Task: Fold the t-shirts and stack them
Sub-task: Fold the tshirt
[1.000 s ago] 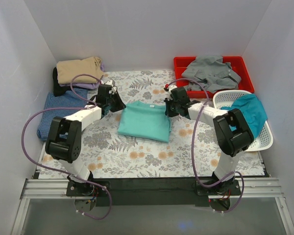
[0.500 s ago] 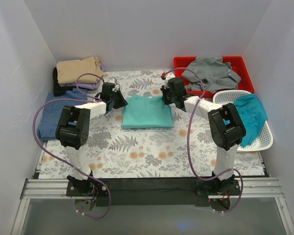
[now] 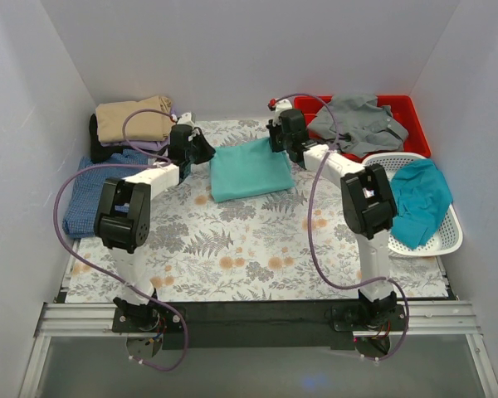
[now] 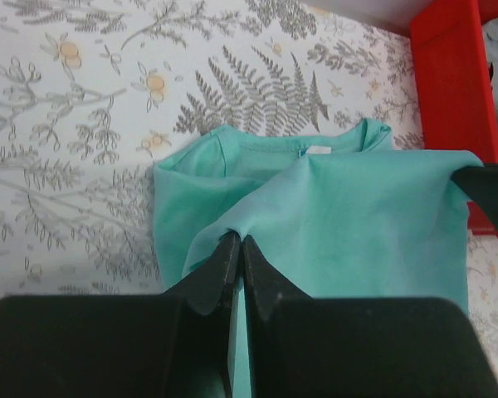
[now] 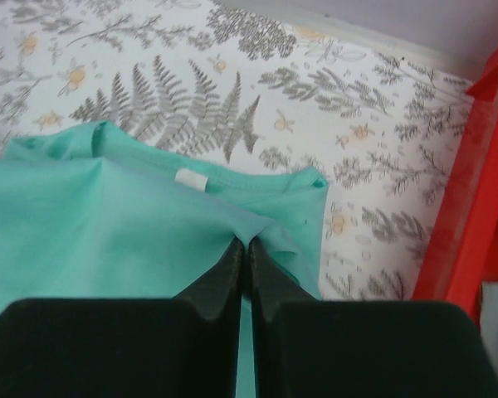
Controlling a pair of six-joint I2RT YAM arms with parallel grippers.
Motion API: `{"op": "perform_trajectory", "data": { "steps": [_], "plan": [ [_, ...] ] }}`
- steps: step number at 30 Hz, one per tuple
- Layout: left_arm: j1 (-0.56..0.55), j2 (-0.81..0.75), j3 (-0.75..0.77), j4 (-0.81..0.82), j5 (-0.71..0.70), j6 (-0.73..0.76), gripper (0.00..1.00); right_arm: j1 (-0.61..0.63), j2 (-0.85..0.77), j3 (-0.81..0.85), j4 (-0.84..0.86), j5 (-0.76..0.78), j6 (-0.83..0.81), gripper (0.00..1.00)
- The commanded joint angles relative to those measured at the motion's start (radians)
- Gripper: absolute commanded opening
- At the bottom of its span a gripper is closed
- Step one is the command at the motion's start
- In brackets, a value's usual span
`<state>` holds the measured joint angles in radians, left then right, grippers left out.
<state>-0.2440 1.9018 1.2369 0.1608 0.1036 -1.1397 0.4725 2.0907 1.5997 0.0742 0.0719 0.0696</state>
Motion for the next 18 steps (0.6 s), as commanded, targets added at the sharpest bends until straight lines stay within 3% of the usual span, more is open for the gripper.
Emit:
{"op": "perform_trajectory", "data": {
  "steps": [1,6,7,10,18],
  "plan": [
    [0.009,0.096,0.067,0.066,-0.015,0.014,0.01,-0.02,0.165,0.166,-0.022,0.005,-0.019,0.1],
    [0.012,0.241,0.12,0.239,-0.028,-0.005,0.12,-0.041,0.36,0.383,-0.037,0.003,-0.05,0.24],
    [0.012,0.267,0.139,0.243,-0.031,-0.012,0.14,-0.044,0.408,0.451,-0.033,0.015,-0.057,0.32],
    [0.012,0.333,0.194,0.243,-0.054,-0.017,0.19,-0.051,0.448,0.528,-0.047,0.028,-0.07,0.39],
    [0.012,0.217,0.185,0.256,-0.137,0.064,0.41,-0.055,0.275,0.359,0.027,0.043,-0.16,0.46]
  ]
}}
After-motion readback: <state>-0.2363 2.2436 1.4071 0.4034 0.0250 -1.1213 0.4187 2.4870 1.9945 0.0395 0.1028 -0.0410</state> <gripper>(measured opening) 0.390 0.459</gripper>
